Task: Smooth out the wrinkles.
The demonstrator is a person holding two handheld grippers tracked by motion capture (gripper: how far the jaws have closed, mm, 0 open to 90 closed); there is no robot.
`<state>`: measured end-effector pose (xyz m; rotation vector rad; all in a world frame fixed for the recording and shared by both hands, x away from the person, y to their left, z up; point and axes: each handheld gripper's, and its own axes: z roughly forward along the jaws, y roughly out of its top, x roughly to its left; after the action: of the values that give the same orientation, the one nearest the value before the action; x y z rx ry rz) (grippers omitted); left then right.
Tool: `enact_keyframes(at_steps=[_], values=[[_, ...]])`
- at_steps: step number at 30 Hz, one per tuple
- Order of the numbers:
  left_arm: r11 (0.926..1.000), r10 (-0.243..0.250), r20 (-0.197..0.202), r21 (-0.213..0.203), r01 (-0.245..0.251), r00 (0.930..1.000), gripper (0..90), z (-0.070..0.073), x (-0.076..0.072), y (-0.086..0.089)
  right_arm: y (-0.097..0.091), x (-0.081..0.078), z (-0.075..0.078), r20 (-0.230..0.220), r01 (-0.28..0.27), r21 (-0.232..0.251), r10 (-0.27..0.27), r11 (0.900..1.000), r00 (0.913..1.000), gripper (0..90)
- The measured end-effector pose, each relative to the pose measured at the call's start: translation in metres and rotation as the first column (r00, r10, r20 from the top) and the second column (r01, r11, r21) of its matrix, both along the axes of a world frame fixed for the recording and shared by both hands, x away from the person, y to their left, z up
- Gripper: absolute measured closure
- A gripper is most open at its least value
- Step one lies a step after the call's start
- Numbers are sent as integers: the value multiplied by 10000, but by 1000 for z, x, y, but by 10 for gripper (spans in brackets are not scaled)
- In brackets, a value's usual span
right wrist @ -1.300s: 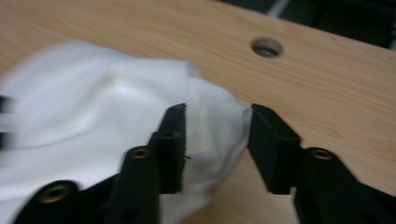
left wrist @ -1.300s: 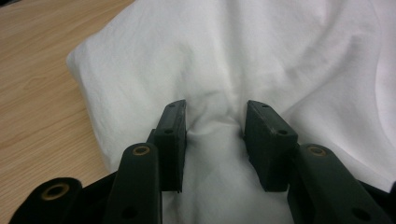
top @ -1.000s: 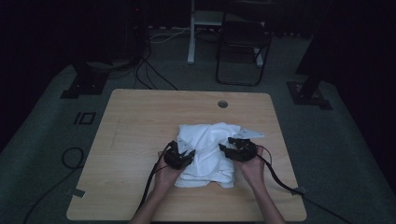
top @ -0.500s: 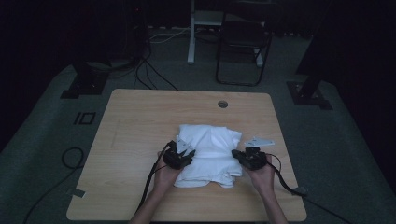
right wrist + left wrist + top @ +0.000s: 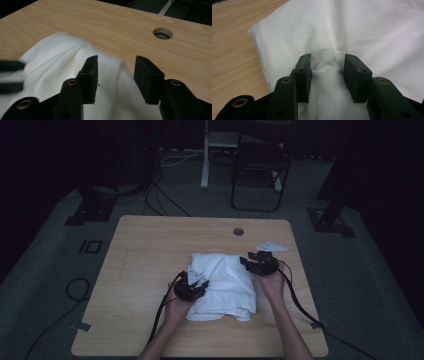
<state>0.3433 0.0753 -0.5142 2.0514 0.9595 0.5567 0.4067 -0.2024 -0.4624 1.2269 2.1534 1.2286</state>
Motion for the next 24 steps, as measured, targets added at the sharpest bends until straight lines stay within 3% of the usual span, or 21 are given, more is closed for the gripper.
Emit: enact_keyframes(at_steps=[2,4,5,8,9,11,12,14,16,18,20,21,24], values=[[10000,52,36,59,-53,10000,588,0,-1,-1,7,16,-6,-494,-125,198,134,9997,9987,566],[9999,86,80,103,-87,9999,589,0,-2,-2,11,23,-10,-811,-358,-53,353,9993,9961,844],[9999,109,100,113,-111,9999,589,0,-2,-2,9,22,-10,-774,-151,-292,128,9995,9969,892],[9994,154,204,304,-160,9997,590,-1,-4,-4,-2,15,-3,-394,328,-101,-331,9994,9987,900],[9994,159,210,308,-166,9997,591,-1,-5,-4,-20,7,8,192,1146,-197,-1143,9932,9933,900],[9996,84,253,285,-92,9996,592,-1,-5,-5,-40,1,15,184,1445,335,-1451,9889,9892,900],[9995,38,284,326,-47,9996,592,-1,-6,-6,-45,-2,15,88,1379,297,-1382,9900,9904,900],[9992,72,305,395,-84,9995,591,0,-7,-8,-43,-8,8,-103,1237,-484,-1244,9911,9922,881],[9998,49,187,212,-53,9998,587,0,-6,-5,-40,-16,0,-154,1290,-771,-1306,9886,9913,730],[10000,3,83,20,-3,10000,582,2,-5,-2,-36,-30,-2,19,1062,-463,-1062,9933,9943,602],[10000,10,83,-95,-9,10000,577,4,-5,-1,-32,-38,-2,149,840,-413,-834,9956,9964,568],[10000,-10,97,-77,11,10000,565,5,-6,-1,-22,-52,-3,405,373,-431,-356,9984,9985,523],[10000,61,74,-79,-61,10000,550,7,-8,-2,-2,-70,-12,114,-659,-314,662,9973,9977,505]])
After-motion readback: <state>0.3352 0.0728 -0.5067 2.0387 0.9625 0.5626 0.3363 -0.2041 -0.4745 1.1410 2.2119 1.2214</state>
